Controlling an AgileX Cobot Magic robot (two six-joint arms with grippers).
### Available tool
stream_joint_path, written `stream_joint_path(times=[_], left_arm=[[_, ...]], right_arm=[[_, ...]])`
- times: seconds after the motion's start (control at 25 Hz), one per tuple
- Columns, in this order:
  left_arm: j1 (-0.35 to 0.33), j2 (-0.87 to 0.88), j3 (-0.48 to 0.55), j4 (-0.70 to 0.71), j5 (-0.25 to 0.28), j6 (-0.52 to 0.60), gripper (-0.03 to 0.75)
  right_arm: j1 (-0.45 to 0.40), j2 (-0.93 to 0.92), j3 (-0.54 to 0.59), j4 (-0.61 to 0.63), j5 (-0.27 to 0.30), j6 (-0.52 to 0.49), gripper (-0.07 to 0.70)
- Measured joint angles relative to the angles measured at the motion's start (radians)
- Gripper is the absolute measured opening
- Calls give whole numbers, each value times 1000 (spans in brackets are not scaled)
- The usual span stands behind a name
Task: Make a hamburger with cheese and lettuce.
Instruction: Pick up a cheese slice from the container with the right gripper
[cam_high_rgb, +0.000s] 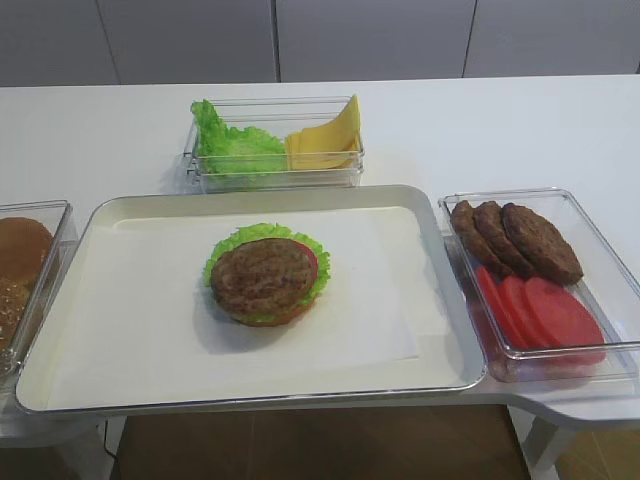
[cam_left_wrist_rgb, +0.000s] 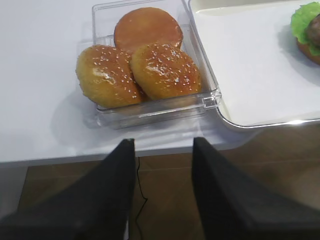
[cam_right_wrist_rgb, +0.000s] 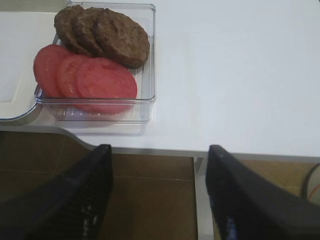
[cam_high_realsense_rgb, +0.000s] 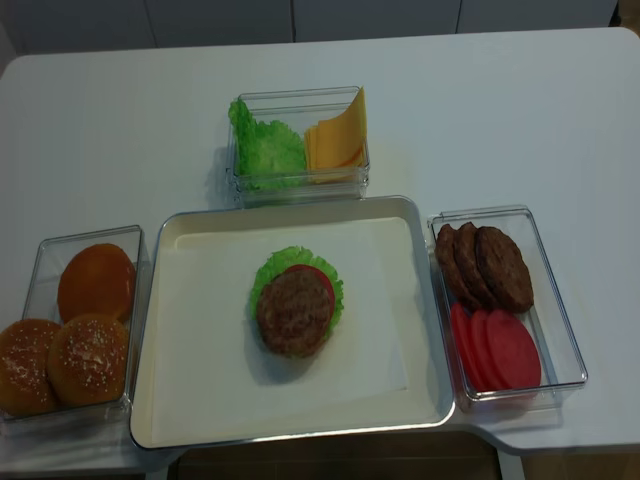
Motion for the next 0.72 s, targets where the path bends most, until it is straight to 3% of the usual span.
stream_joint_path(times=[0.72], left_arm=[[0, 0, 0, 0, 0, 0, 288]], right_arm=[[0, 0, 0, 0, 0, 0, 449]])
